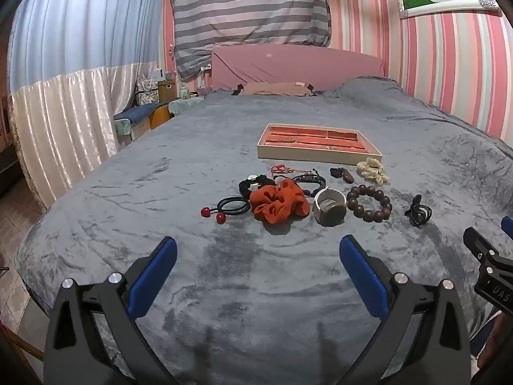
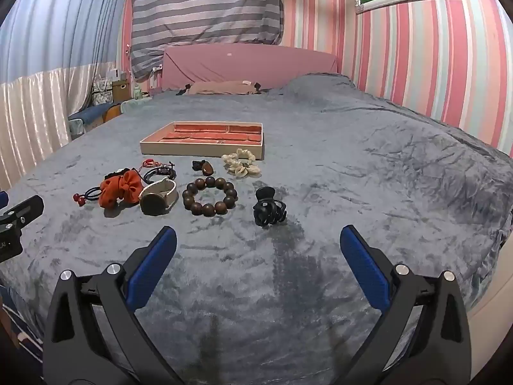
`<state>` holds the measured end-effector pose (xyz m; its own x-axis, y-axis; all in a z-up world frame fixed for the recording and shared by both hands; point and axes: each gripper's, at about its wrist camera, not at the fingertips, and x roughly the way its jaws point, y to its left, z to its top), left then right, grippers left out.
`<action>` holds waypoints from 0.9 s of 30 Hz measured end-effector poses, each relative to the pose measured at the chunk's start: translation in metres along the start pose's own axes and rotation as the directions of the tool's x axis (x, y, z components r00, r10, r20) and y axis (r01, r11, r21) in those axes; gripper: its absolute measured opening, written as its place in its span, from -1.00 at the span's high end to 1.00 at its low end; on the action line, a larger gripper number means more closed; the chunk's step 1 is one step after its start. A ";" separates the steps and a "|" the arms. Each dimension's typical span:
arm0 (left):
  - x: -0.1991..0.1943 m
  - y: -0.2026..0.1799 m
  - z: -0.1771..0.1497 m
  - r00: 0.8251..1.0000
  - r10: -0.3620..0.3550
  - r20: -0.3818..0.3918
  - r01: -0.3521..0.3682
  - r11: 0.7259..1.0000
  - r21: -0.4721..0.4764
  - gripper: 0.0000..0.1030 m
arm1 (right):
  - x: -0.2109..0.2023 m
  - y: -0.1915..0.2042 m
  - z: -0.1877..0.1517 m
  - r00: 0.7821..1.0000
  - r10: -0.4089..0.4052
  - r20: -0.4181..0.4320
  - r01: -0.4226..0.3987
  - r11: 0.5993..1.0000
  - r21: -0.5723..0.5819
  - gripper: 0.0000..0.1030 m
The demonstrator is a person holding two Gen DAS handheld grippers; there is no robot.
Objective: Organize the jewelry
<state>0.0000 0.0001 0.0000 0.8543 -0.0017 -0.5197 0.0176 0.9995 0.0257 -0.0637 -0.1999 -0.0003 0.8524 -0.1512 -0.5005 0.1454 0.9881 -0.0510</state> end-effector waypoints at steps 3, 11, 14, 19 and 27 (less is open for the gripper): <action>0.000 0.000 0.000 1.000 0.003 0.001 -0.003 1.000 0.002 -0.92 | 0.000 0.000 0.001 1.000 -0.011 -0.008 0.011 1.000 -0.003 -0.92; 0.003 0.000 -0.005 1.000 0.001 -0.005 -0.001 1.000 -0.003 -0.92 | 0.009 -0.001 -0.004 1.000 -0.008 -0.021 0.009 1.000 0.005 -0.92; 0.004 0.001 -0.004 1.000 0.000 -0.011 0.000 1.000 -0.006 -0.92 | 0.008 -0.004 -0.003 1.000 -0.006 -0.028 0.006 1.000 0.012 -0.92; 0.004 0.002 -0.003 1.000 -0.005 -0.016 0.004 1.000 -0.008 -0.92 | 0.008 -0.002 -0.003 1.000 -0.009 -0.029 0.009 1.000 0.009 -0.92; 0.006 0.002 -0.004 1.000 -0.006 -0.019 0.006 1.000 -0.009 -0.92 | 0.009 -0.005 -0.002 0.999 -0.010 -0.035 0.010 1.000 0.023 -0.92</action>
<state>0.0027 0.0021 -0.0064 0.8441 -0.0074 -0.5361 0.0184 0.9997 0.0151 -0.0579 -0.2061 -0.0066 0.8331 -0.1596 -0.5295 0.1656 0.9855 -0.0365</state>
